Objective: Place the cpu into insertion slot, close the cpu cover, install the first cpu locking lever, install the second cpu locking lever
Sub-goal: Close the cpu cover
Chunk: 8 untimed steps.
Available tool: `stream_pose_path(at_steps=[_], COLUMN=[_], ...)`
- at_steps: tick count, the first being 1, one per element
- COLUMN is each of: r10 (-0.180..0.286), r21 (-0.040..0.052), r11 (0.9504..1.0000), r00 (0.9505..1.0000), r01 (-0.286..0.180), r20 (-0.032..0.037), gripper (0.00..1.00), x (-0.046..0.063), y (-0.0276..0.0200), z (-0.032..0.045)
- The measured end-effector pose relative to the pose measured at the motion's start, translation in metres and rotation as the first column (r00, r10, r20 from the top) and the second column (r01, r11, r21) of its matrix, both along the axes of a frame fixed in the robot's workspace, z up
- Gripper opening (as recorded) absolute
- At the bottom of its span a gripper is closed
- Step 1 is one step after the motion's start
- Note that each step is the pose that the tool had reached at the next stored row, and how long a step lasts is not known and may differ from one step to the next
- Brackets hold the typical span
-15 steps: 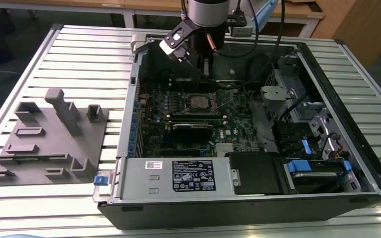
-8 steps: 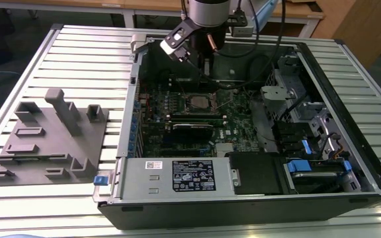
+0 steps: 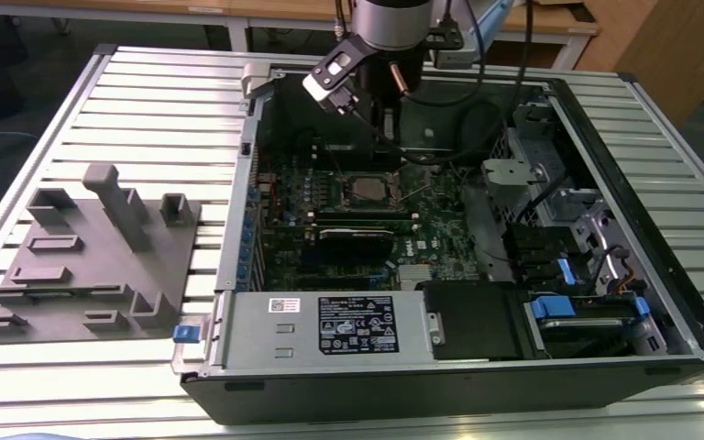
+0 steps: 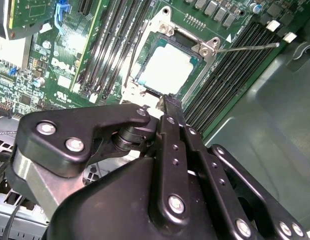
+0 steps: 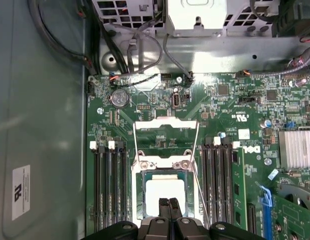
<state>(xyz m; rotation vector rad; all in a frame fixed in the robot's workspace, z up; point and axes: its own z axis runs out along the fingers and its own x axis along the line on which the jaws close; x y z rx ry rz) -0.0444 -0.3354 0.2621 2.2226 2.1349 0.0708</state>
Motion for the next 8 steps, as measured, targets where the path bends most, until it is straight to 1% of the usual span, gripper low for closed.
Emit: stream_pose_path(at_steps=[8], r10=[0.0], r21=[-0.0001], r11=[1.0], r00=[1.0], r01=[0.0], r20=[-0.0001], gripper=[0.11], x=[0.0022], y=[0.0], z=[0.0])
